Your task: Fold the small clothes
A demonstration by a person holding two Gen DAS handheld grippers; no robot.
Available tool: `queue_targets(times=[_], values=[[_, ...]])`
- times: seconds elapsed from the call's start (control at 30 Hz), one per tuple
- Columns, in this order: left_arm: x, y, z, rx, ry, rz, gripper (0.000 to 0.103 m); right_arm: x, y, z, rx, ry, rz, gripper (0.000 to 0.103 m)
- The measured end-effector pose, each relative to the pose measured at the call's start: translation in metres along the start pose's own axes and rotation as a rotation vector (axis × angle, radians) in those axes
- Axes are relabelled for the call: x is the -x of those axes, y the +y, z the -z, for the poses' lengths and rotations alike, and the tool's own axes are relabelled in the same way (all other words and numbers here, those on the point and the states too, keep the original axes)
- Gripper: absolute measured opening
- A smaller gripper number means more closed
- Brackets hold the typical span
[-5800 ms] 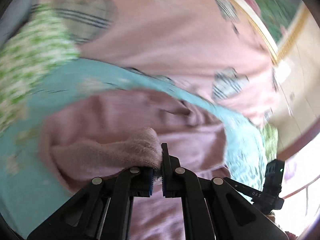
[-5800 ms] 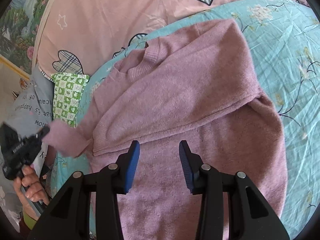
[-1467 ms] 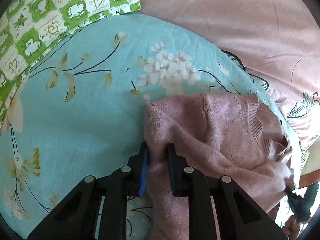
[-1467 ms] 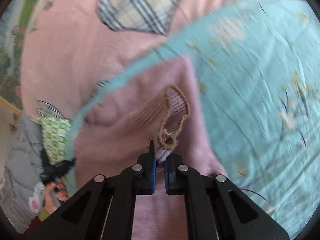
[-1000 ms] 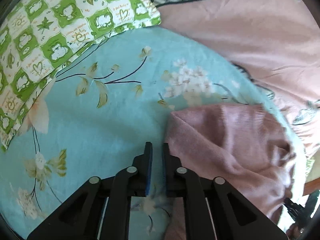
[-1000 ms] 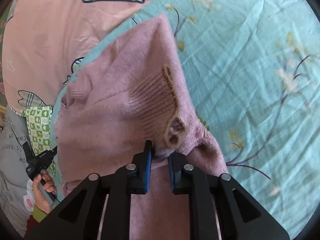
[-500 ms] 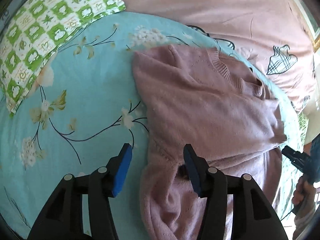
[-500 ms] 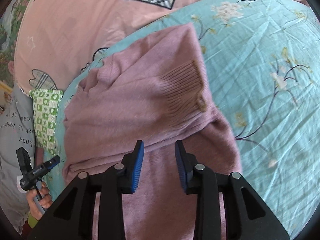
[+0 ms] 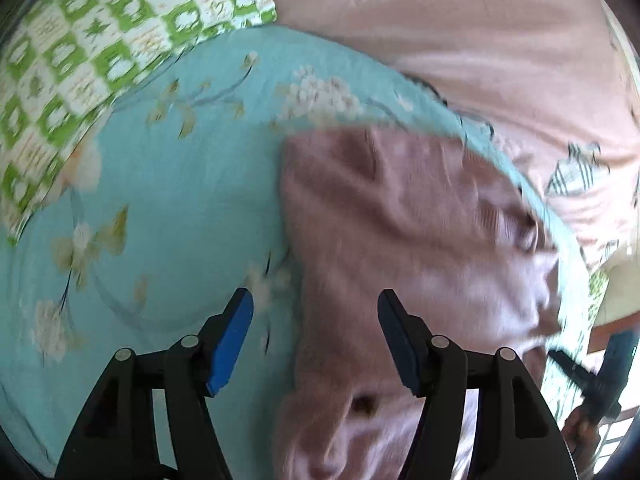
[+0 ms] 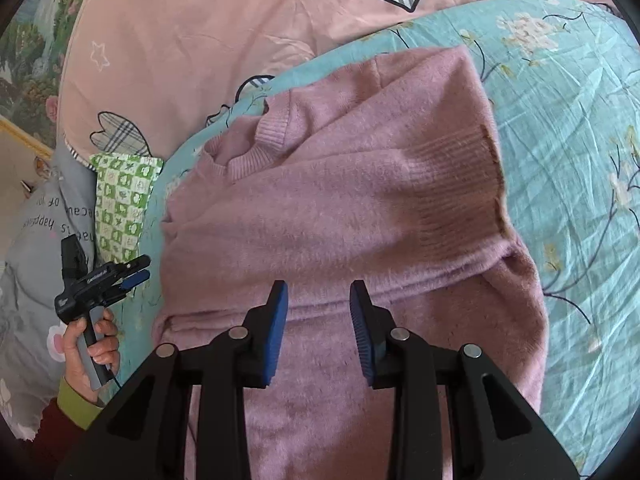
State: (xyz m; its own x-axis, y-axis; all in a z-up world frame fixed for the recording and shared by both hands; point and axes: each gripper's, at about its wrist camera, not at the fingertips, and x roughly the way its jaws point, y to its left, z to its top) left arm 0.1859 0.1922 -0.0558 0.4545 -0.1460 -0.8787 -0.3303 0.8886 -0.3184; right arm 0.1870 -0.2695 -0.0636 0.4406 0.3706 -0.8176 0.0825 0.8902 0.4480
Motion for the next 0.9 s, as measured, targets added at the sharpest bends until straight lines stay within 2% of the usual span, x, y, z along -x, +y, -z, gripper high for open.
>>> queue_targets(times=[0.3,0.47,0.63,0.73,0.9], values=[[0.027,0.011,0.116,-0.037,0.116,0.007,0.065,0.037,-0.035,0.033,-0.023,0.037,0.074,0.036],[0.041,0.009,0.18,-0.047,0.18,0.069,0.066,0.059,-0.043,0.066,-0.022,0.058,0.09,0.036],[0.035,0.007,0.238,-0.042,0.267,0.118,0.066,0.078,-0.043,0.102,-0.02,0.076,0.082,0.037],[0.035,0.002,0.258,-0.032,0.259,0.136,0.066,0.088,-0.047,0.129,-0.033,0.102,0.082,0.038],[0.031,-0.011,0.266,-0.016,0.245,0.203,0.066,0.1,-0.064,0.176,-0.097,0.15,0.102,0.038]])
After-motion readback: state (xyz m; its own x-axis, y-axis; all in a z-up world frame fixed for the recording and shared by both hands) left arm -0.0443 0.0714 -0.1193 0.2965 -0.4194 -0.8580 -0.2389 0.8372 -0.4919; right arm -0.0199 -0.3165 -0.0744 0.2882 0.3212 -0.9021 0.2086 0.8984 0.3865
